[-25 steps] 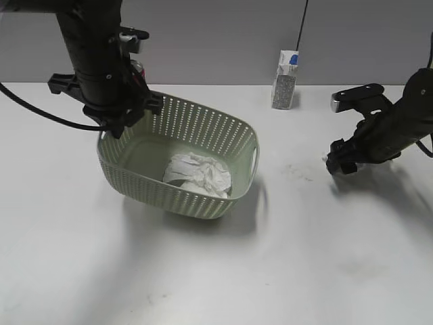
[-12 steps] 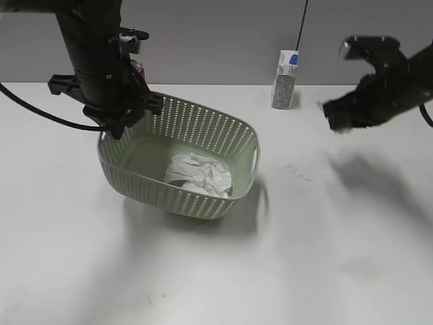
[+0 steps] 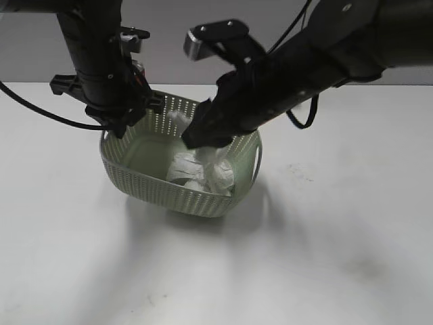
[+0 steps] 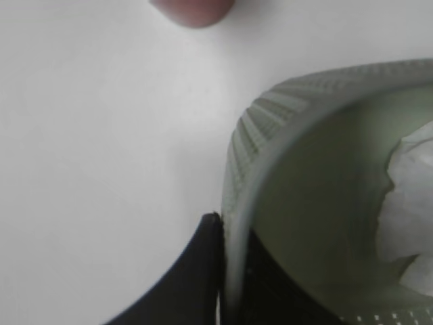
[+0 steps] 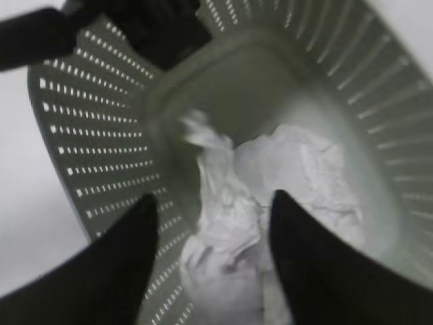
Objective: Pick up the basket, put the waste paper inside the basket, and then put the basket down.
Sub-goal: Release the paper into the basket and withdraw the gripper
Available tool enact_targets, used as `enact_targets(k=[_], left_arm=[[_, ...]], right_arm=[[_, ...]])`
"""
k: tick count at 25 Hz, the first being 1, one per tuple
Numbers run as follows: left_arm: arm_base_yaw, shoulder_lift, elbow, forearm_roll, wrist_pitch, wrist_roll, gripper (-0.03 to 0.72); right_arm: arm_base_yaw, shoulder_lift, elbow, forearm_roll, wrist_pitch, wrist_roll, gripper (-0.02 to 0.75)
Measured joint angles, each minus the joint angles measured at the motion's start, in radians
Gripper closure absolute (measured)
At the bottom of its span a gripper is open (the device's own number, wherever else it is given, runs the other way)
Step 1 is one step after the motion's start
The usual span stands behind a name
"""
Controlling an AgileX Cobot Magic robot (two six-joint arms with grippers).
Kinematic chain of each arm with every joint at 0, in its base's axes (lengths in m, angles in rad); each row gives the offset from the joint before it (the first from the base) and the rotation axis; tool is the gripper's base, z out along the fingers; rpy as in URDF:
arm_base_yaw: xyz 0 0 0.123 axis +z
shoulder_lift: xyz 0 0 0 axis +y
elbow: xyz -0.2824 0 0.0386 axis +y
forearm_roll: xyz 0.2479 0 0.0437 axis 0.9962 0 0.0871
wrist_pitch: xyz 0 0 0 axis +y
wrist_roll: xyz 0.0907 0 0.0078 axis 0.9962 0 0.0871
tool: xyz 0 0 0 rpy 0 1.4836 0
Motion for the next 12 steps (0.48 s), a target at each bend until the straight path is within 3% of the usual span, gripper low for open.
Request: enact_targets(k=[1, 3, 8, 12], left_arm=[[0.000, 0.000, 0.000, 0.000, -0.004, 0.000, 0.688], [0.000, 0.000, 0.000, 0.000, -0.008, 0.000, 0.688], [0.000, 0.000, 0.000, -0.008, -0.008, 0.000, 0.688], [0.011, 0.000, 0.000, -0.047, -0.021, 0.000, 0.688]], right_arm=[[0.015, 0.018, -0.001, -0.003, 0.001, 0.000, 0.322], [0.032, 0.046, -0.007, -0.012, 0.001, -0.002, 0.169], [0.035, 0.029, -0.045, -0.120, 0.003, 0.032, 0.172], [-0.008, -0.053, -0.082, -0.411, 0.014, 0.278, 0.178]])
